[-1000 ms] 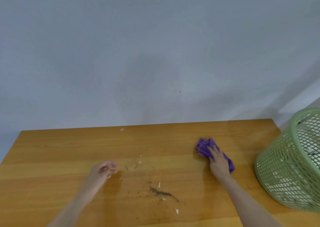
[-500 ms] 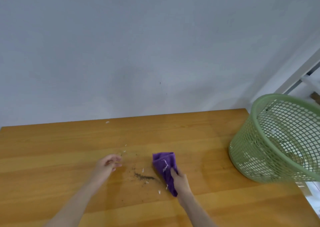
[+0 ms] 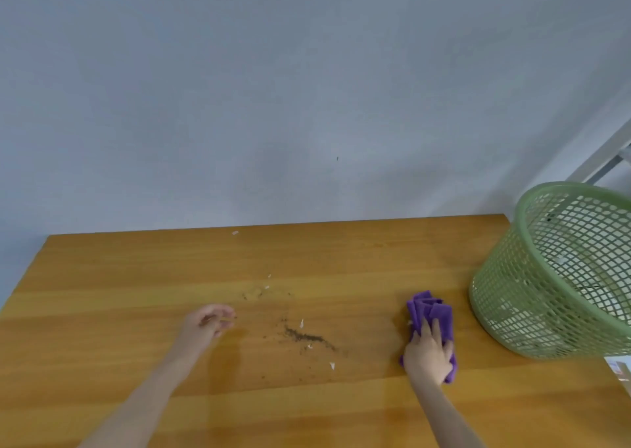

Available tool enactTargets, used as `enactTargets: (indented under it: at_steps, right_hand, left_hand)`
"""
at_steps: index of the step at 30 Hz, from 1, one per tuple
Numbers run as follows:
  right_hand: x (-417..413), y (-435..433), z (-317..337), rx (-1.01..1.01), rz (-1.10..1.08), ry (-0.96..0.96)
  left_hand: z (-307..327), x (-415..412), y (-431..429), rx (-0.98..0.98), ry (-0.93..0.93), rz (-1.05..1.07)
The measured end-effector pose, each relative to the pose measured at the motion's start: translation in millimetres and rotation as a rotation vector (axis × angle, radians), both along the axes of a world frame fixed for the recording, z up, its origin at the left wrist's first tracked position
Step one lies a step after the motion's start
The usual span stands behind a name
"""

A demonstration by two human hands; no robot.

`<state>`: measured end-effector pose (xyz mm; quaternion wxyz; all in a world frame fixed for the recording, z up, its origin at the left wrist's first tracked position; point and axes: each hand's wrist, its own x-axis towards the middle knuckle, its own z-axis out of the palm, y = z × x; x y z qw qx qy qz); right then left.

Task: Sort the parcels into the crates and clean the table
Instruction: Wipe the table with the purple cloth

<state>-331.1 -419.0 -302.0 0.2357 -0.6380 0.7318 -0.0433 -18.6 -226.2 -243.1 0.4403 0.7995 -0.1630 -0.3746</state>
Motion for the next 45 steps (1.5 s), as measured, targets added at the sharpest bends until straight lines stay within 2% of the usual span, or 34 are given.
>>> enactTargets:
  at_steps: [5, 9, 11, 14, 16, 18, 21, 24, 28, 30, 34, 40, 45]
  right_hand:
    - [75, 65, 7, 0.05, 0.219, 0.027]
    - [106, 95, 6, 0.138, 0.233, -0.102]
    - [110, 90, 11, 0.232, 0.094, -0.353]
    - [96, 54, 27, 0.351, -0.329, -0.851]
    - [80, 20, 34, 0.28, -0.46, -0.963]
    - [66, -8, 46, 0.152, -0.481, -0.912]
    - [60, -41, 48, -0.04, -0.389, -0.633]
    - [77, -55, 31, 0.047, -0.162, -0.355]
    - [160, -59, 1, 0.129, 0.327, -0.094]
    - [212, -57, -3, 0.122, 0.5, -0.093]
    - [299, -46, -3, 0.191, 0.653, -0.043]
    - [358, -12, -14, 0.126, 0.532, 0.002]
    - [391, 14, -18, 0.041, 0.572, -0.067]
  left_hand:
    - [-2, 19, 6, 0.018, -0.01, 0.009]
    - [-3, 34, 8, 0.018, -0.004, -0.016]
    - [-4, 39, 8, 0.016, 0.018, -0.023]
    - [-5, 47, 8, 0.019, 0.05, -0.04]
    - [-5, 57, 9, 0.006, 0.059, -0.033]
    - [-4, 65, 10, 0.002, 0.057, -0.02]
    - [-5, 83, 12, -0.005, 0.041, -0.003]
    - [-9, 102, 14, 0.016, -0.004, -0.017]
    - [-14, 130, 5, 0.067, -0.052, -0.083]
    - [-16, 137, -5, 0.087, -0.074, -0.155]
    - [-28, 145, -23, 0.067, -0.106, -0.239]
    - [-54, 146, -56, 0.043, -0.137, -0.193]
    - [-59, 140, -93, -0.076, -0.329, -0.21]
